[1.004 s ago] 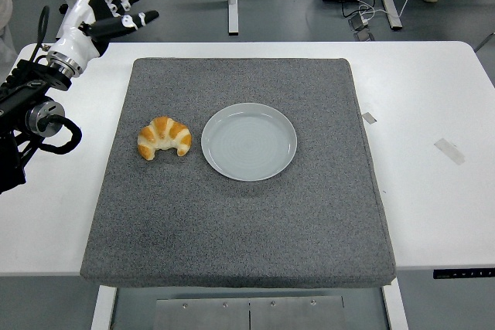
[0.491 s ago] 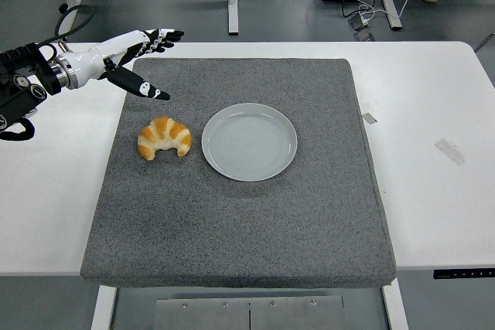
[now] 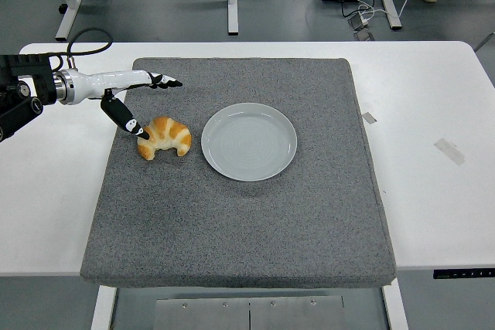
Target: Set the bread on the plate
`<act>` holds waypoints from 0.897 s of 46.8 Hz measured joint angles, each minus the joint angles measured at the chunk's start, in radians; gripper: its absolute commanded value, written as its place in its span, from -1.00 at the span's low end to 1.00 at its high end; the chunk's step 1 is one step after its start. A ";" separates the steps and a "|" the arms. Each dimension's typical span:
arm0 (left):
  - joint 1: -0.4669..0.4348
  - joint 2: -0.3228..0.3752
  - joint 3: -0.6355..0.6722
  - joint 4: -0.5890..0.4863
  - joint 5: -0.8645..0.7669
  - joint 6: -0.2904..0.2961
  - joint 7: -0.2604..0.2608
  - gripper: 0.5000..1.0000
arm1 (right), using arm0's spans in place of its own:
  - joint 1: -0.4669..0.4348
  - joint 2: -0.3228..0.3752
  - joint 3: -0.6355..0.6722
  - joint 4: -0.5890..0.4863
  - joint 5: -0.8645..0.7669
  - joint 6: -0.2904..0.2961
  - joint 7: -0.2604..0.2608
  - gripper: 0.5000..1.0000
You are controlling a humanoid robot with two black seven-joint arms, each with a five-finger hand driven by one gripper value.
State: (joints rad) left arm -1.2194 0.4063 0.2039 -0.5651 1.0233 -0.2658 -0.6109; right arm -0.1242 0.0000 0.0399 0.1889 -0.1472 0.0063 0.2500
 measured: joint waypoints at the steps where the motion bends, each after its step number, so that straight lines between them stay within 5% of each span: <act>1: 0.000 -0.003 0.000 -0.002 0.006 0.001 0.000 0.85 | 0.000 0.000 0.000 0.000 0.000 0.000 0.000 1.00; 33: -0.013 -0.047 0.025 -0.044 0.078 0.043 0.000 0.71 | 0.000 0.000 0.000 0.000 0.000 0.000 0.000 1.00; 42: -0.010 -0.047 0.028 -0.044 0.079 0.044 0.000 0.43 | 0.000 0.000 0.000 0.000 0.000 0.000 0.000 1.00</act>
State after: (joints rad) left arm -1.2293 0.3589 0.2315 -0.6091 1.1019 -0.2214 -0.6109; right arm -0.1242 0.0000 0.0399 0.1886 -0.1473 0.0060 0.2500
